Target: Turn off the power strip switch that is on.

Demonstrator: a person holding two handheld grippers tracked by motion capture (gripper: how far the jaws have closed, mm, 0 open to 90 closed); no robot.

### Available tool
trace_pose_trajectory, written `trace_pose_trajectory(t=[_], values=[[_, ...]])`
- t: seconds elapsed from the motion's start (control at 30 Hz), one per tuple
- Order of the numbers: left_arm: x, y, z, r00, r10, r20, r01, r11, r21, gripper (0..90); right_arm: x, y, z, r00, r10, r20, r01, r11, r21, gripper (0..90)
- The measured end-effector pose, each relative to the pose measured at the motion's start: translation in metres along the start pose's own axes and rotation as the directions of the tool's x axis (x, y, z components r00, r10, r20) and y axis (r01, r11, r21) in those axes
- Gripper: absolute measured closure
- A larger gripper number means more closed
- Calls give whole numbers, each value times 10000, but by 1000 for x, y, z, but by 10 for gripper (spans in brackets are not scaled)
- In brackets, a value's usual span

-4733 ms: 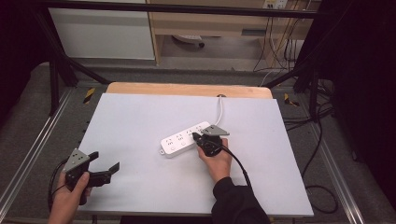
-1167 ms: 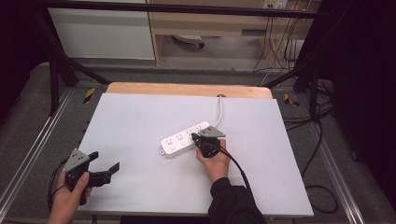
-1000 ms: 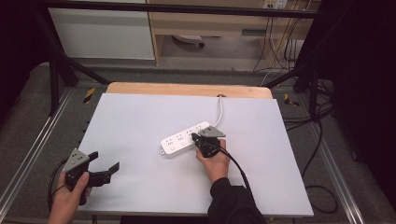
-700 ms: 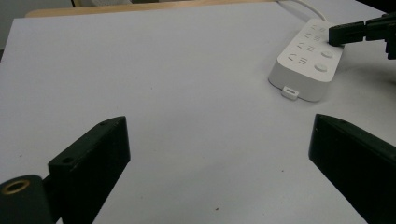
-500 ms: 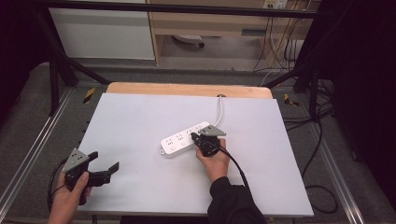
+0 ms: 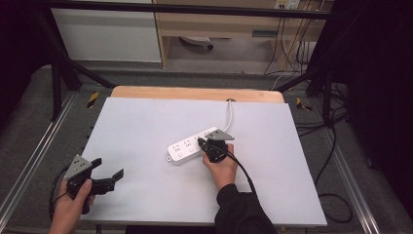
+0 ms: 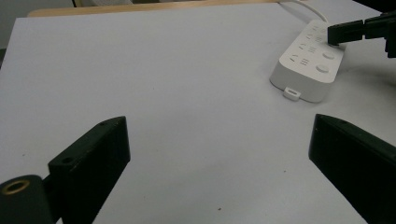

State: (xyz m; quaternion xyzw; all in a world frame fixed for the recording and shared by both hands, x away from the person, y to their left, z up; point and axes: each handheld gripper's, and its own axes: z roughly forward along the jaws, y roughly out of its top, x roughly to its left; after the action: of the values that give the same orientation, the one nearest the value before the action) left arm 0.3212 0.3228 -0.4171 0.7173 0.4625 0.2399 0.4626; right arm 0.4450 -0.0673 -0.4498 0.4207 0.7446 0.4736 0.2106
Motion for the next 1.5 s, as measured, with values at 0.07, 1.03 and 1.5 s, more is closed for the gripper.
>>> trace_pose_trajectory(t=[0.07, 1.03, 1.5], values=[[0, 0, 0, 10000, 31, -5, -31, 10000, 21, 53, -2, 1, -1, 10000, 30, 32, -30, 10000, 31, 900], [0, 0, 0, 10000, 54, -8, -53, 10000, 45, 53, -15, 27, -26, 9991, -369, -217, 348, 9953, -907, 500], [0, 0, -1, 10000, 41, -4, -41, 10000, 35, 53, -20, 46, -38, 9991, -415, -127, 402, 9948, -939, 108]])
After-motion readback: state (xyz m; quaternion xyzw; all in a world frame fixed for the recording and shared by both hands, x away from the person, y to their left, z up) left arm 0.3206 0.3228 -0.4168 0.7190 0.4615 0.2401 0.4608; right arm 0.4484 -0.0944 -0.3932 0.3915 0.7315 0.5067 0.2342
